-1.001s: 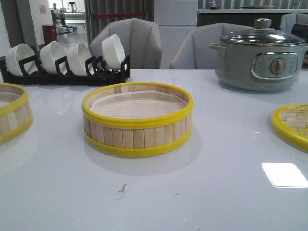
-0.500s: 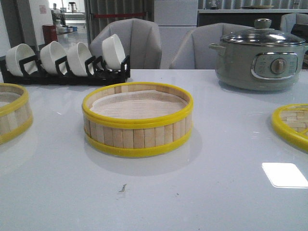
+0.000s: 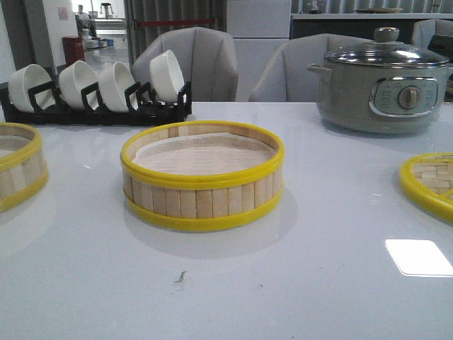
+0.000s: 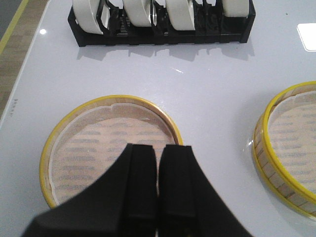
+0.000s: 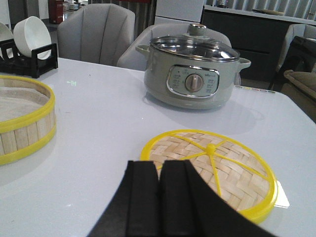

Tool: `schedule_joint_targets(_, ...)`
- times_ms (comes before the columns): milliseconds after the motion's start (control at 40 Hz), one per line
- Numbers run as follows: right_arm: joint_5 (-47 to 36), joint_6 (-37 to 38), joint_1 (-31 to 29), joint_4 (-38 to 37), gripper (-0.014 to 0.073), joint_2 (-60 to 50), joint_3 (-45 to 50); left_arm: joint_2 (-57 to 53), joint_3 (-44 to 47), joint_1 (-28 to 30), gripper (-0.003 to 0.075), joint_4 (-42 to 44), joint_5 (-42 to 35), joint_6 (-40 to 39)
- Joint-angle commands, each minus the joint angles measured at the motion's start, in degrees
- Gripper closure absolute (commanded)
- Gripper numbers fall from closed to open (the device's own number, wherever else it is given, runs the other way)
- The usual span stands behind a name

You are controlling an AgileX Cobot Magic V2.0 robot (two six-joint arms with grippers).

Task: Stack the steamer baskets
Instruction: 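Lower the left gripper over the steamer basket nearest the left arm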

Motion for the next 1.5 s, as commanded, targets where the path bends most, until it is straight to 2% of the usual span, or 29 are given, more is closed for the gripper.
schedule_joint_targets(0,-5.05,-0.65,-0.25,0.24,0.0559,-1.18,-0.89,-0.58,-2.09,0.02,0.0627,0.14,-4.17,-0.02)
schedule_joint_targets(200,-5.73,-0.65,-0.25,0.24,0.0559,-1.18,-0.96,-0.35,-2.09,0.02,0.0627,0.14,-4.17,-0.02)
schedule_joint_targets(450,-22.06,-0.65,-0.25,0.24,0.0559,-1.18,-0.96,-0.35,-2.09,0.02,0.0627,0.25,-3.84,-0.02)
schedule_joint_targets(525,-22.82,0.23,-0.25,0.24,0.0559,-1.18,-1.17,-0.35,-2.09,0.02,0.0627,0.25,-3.69,-0.02)
schedule_joint_targets(651,-14.65,2.72,-0.25,0.24,0.0559,-1.11,-4.95,-0.35,-2.09,0.02,0.0627,0.25,-2.65,-0.02)
schedule_joint_targets(801,-1.17,2.83,-0.25,0.11,0.0559,3.12,-18.78,-0.35,-2.09,0.02,0.0627,0.25,-2.04,-0.02)
schedule_joint_targets(1076,15.01,2.83,-0.25,-0.10,0.0559,30.10,-43.82,-0.35,-2.09,0.02,0.0627,0.25,-2.04,-0.02)
schedule_joint_targets(1226,18.60,2.83,-0.25,-0.10,0.0559,42.58,-50.25,-0.35,-2.09,0.02,0.0627,0.25,-2.04,-0.02)
schedule_joint_targets(1476,16.37,2.83,-0.23,0.01,0.0559,48.24,-51.13,-0.35,-2.09,0.02,0.0627,0.25,-1.46,-0.02)
